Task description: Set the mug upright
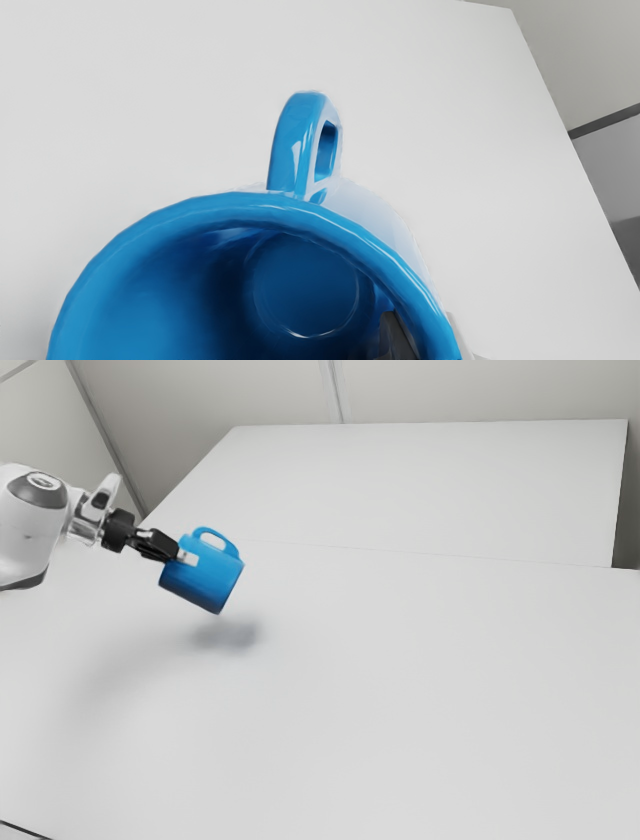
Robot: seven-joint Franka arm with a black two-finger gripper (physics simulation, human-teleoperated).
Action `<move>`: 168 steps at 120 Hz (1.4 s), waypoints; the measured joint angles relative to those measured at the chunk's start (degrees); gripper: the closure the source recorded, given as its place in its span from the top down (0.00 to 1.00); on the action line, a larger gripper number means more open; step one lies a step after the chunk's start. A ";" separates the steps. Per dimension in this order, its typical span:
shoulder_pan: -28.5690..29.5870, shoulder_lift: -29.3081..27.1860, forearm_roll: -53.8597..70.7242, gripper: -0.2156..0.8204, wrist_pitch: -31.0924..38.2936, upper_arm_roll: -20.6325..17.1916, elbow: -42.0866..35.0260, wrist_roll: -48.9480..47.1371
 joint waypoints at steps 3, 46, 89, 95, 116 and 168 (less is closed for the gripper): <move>-0.45 -0.71 1.62 0.03 0.03 -0.21 0.00 -0.65; -6.79 -8.30 22.95 0.03 0.38 -3.92 -1.93 -14.90; -10.75 -12.98 31.88 0.03 5.55 -8.36 -9.23 -29.42; -10.58 -13.73 32.72 0.03 6.59 -9.22 -10.64 -31.32; -11.17 -15.36 36.91 0.03 8.70 -12.36 -12.50 -38.22; -17.60 -16.99 45.12 0.03 15.13 -13.09 -19.10 -52.87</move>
